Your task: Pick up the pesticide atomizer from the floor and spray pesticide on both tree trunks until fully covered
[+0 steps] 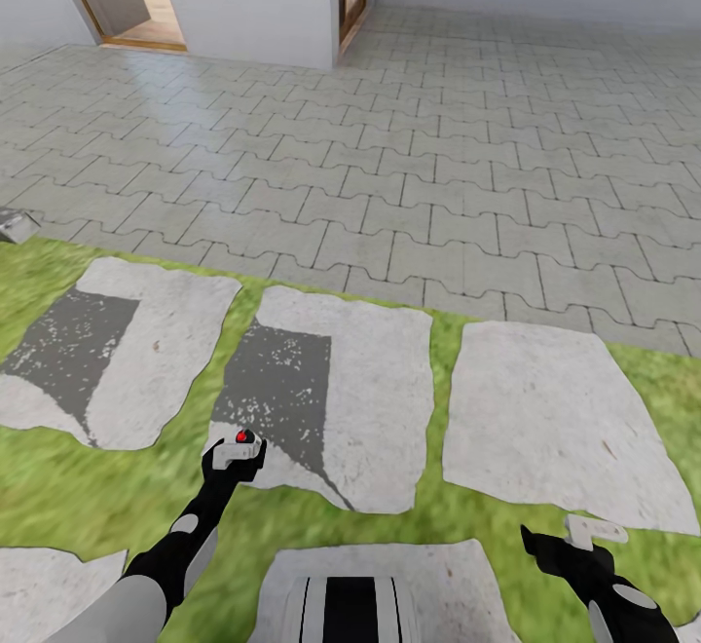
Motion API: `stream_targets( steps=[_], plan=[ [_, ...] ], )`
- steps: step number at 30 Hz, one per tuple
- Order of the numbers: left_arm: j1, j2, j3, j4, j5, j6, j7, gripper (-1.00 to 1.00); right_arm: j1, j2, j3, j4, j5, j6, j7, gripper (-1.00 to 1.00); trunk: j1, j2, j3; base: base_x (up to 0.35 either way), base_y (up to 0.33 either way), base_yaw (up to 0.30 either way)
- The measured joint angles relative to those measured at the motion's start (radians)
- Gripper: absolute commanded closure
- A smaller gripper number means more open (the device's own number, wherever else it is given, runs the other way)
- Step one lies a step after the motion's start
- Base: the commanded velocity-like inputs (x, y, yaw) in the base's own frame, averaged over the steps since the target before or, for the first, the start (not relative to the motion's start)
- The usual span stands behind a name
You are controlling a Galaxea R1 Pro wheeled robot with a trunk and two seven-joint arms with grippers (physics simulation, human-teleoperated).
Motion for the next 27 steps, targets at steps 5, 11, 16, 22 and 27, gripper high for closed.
stream_targets(
  steps=[5,11,16,22,27],
  plan=[
    [0.000,0.000,-0.001,0.000,0.000,0.000,0.000,-1.00,0.000,0.000,0.000,0.000,0.000,0.000,0.000,-1.00,0.000,0.000,0.000,0.006,0.000,0.000],
    [0.000,0.000,0.000,0.000,0.000,0.001,0.000,-1.00,0.000,0.000,0.000,0.000,0.000,0.000,0.001,-1.00,0.001,0.000,-0.004,0.001,0.000,0.000],
    [0.000,0.000,0.000,0.000,0.000,0.000,0.000,-1.00,0.000,0.000,0.000,0.000,0.000,0.000,0.000,-1.00,0.001,-0.001,-0.012,0.000,0.000,0.000],
    [0.000,0.000,0.001,0.000,0.000,0.000,0.000,-1.00,0.000,0.000,0.000,0.000,-0.001,0.000,0.000,-1.00,0.001,-0.001,-0.012,0.000,0.000,0.000],
    [0.000,0.000,0.001,0.000,0.000,0.001,0.000,-1.00,0.000,0.000,0.000,0.000,-0.001,0.000,0.000,-1.00,0.001,-0.001,-0.012,0.023,0.000,0.000]
  ],
)
